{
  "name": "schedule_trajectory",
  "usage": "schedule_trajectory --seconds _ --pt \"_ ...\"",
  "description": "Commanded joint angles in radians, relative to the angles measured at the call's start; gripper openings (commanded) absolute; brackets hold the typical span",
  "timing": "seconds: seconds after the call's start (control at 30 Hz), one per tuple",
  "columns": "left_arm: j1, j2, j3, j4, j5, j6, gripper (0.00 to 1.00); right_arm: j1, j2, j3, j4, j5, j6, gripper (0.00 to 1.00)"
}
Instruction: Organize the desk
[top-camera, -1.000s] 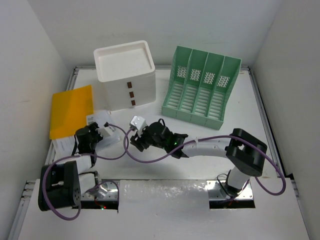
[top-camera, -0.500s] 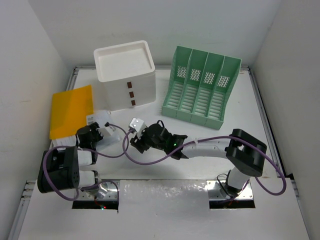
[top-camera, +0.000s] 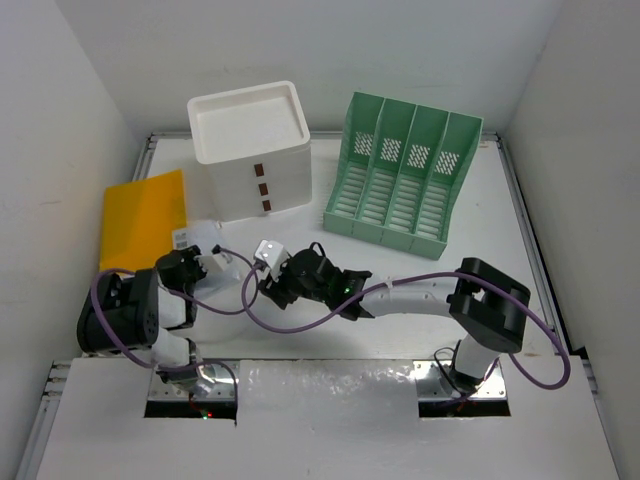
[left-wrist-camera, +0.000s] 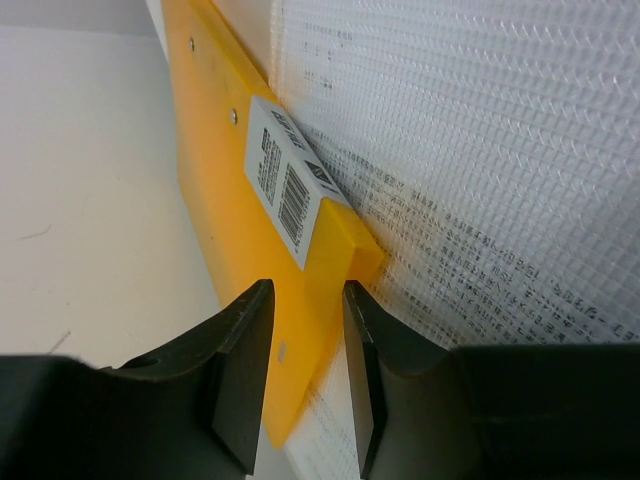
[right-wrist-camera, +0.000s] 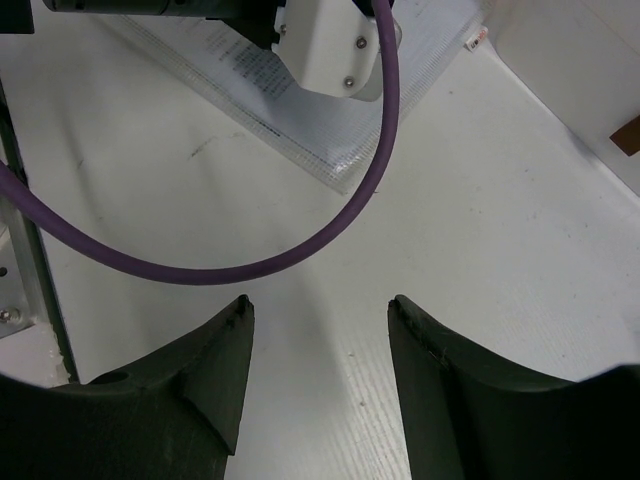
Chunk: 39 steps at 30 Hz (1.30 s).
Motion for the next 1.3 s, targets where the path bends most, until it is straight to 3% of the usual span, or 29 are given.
schedule_trajectory --seconds 0.0,0.33,0.47,0.63,0.73,0.8,0.9,1.27 --pt "-0.015 0.033 -0.020 0.186 0.010 0.042 0.32 0.011 -0.008 0.037 0.011 0.002 -0.019 0.55" --pt "-0.016 0.120 -0.009 0.298 0.028 0.071 0.24 0.015 -0.005 0.036 0.006 -0.004 -0.031 0.55" --pt "-0.016 0.139 -0.003 0.297 0.034 0.076 0.00 0.017 -0.007 0.028 0.008 -0.001 -0.034 0.55" --pt "-0.016 0.047 -0.032 0.231 0.086 0.065 0.00 0.017 -0.023 0.014 0.023 0.001 -0.045 0.56" --pt "-0.005 -0.204 0.006 -0.023 0.142 0.035 0.00 0.017 -0.054 -0.003 0.034 0.002 -0.059 0.56" --pt "0.019 -0.377 0.084 -0.300 0.203 -0.010 0.00 0.017 -0.079 -0.010 0.031 0.020 -0.102 0.56" --pt "0.051 -0.513 0.252 -0.735 0.260 -0.056 0.00 0.015 -0.105 -0.007 0.017 0.016 -0.122 0.56" --pt "0.070 -0.588 0.745 -1.568 0.387 -0.035 0.00 -0.004 -0.253 0.039 -0.102 -0.071 -0.214 0.52"
